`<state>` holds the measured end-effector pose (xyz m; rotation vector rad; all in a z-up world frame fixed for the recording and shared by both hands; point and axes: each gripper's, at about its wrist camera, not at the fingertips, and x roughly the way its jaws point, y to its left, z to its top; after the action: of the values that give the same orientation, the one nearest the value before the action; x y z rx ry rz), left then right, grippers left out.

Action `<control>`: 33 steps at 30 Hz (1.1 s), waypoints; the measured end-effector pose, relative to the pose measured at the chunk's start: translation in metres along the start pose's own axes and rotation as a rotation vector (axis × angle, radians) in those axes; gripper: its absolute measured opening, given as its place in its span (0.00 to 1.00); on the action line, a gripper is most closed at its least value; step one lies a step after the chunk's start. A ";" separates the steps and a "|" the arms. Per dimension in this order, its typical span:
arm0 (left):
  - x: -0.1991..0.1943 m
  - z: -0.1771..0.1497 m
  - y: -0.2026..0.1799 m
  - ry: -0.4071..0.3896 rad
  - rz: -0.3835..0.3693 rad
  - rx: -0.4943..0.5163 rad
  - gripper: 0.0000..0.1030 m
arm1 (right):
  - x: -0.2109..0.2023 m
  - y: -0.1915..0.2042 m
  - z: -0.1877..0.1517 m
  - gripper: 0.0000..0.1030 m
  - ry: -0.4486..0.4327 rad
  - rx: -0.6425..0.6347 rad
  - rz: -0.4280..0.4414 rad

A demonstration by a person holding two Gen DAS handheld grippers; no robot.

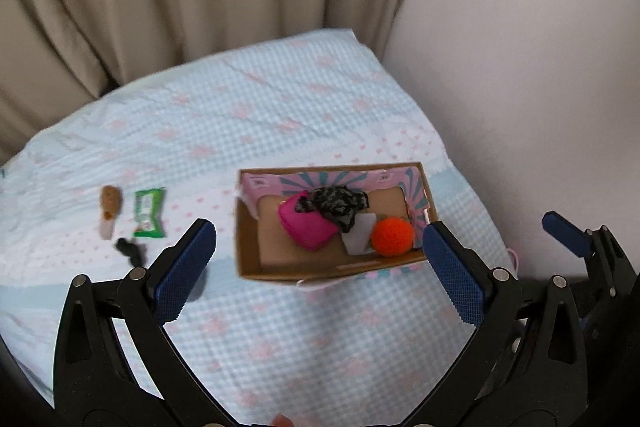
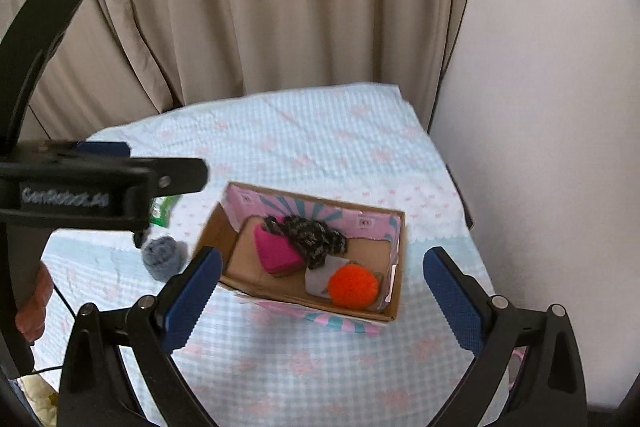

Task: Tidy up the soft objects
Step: 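Withdraw both tools from the box toward the grey hat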

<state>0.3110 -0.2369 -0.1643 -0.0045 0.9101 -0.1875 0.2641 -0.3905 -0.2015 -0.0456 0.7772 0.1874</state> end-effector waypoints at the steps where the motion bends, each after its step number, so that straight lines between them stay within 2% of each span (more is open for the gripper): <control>1: -0.013 -0.004 0.006 -0.019 0.001 -0.006 1.00 | -0.011 0.005 0.000 0.98 -0.010 -0.002 -0.011; 9: -0.119 -0.042 0.077 -0.163 0.026 -0.002 1.00 | -0.090 0.064 0.000 0.98 -0.120 0.037 -0.085; 18: -0.185 -0.090 0.169 -0.236 0.062 0.048 1.00 | -0.134 0.132 -0.006 0.98 -0.184 0.174 -0.108; 24: -0.201 -0.120 0.238 -0.252 0.045 0.015 1.00 | -0.137 0.185 -0.014 0.98 -0.211 0.174 -0.104; 28: -0.195 -0.132 0.270 -0.238 0.033 0.037 1.00 | -0.131 0.219 -0.018 0.98 -0.218 0.155 -0.101; 33: -0.178 -0.138 0.310 -0.200 -0.005 0.046 1.00 | -0.113 0.253 -0.022 0.98 -0.212 0.191 -0.108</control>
<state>0.1459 0.1075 -0.1355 0.0173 0.7059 -0.2089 0.1234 -0.1612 -0.1315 0.1111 0.5762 0.0138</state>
